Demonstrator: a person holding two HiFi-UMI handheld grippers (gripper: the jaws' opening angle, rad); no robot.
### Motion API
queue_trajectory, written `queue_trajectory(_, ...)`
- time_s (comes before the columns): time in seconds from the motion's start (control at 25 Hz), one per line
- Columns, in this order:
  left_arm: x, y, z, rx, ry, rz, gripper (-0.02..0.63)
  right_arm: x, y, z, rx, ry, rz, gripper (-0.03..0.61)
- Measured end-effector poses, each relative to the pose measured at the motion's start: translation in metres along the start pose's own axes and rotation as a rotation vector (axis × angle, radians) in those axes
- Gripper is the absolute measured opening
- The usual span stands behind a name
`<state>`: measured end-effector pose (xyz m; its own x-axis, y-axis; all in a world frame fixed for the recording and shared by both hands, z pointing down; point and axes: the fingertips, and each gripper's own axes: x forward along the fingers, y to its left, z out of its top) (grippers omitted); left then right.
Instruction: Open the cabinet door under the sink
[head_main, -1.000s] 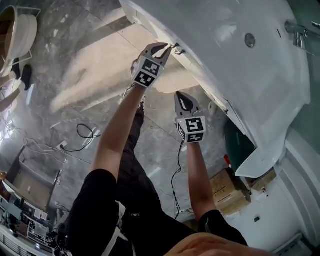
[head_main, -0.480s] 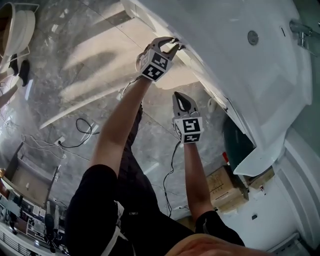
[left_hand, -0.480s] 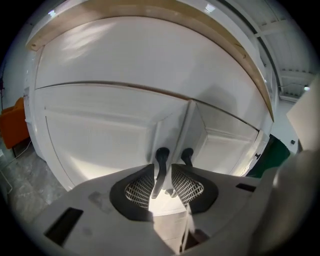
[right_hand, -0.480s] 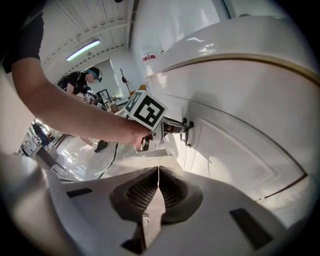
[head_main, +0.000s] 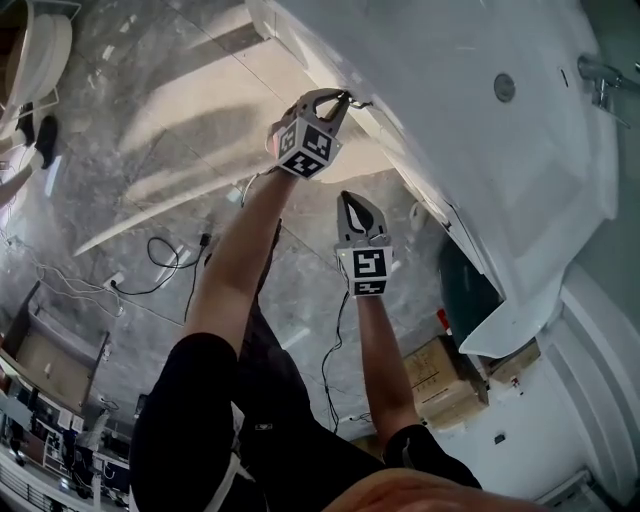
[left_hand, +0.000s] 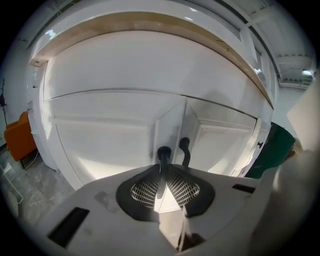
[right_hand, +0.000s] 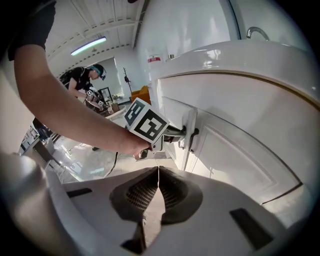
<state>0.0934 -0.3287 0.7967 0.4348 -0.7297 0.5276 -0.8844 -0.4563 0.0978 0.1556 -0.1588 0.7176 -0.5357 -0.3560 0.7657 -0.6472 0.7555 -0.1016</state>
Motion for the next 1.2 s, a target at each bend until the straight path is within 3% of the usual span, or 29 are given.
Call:
queue_trajectory(0.44,-0.083,0.017,-0.053,0.018,0.021,0.061,0.046,0.002,0.024,0.013,-0.028,-0.012,0.032,0.060)
queue_trajectory(1.2,-0.142,0.052,-0.092,-0.020,0.096,0.149,0.046,-0.002,0.063,0.020,-0.113,-0.002,0.115,0.060)
